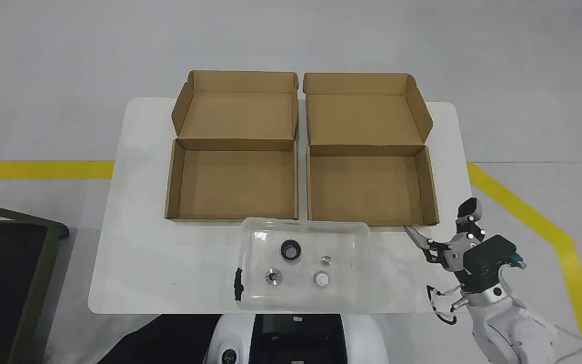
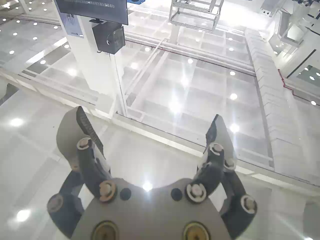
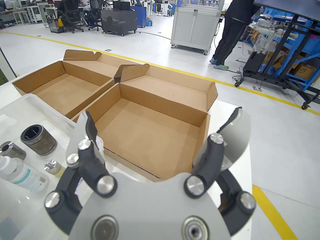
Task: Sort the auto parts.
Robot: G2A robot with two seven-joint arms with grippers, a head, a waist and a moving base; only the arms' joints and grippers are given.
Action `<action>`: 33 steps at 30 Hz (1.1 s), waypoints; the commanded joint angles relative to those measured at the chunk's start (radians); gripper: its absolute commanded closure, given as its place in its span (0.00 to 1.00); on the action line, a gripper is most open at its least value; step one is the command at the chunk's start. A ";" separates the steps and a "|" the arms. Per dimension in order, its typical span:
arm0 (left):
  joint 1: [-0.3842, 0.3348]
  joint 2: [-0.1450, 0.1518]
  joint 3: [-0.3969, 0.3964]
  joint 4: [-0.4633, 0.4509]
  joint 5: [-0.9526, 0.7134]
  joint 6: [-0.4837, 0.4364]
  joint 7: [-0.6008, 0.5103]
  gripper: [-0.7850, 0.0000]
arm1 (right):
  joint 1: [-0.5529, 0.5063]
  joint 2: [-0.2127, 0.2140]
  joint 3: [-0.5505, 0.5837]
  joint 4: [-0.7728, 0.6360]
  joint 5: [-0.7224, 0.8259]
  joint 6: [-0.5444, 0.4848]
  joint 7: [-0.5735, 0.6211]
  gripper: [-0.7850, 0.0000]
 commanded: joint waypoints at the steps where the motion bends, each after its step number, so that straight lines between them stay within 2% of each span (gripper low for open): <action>1: 0.000 0.000 0.000 0.000 0.000 0.000 0.000 0.00 | 0.000 0.000 0.000 0.000 0.000 0.000 0.000 0.00; 19: 0.000 0.000 0.000 0.000 0.000 0.000 0.000 0.00 | 0.002 0.001 -0.001 -0.001 -0.009 -0.008 0.011 0.00; 27: 0.000 0.000 0.000 0.000 0.000 0.000 0.000 0.00 | 0.050 0.016 -0.022 0.004 -0.002 -0.206 0.065 0.00; 33: 0.000 0.000 0.000 0.000 0.000 0.000 0.000 0.00 | 0.081 0.028 -0.081 -0.051 -0.044 -0.359 0.114 0.00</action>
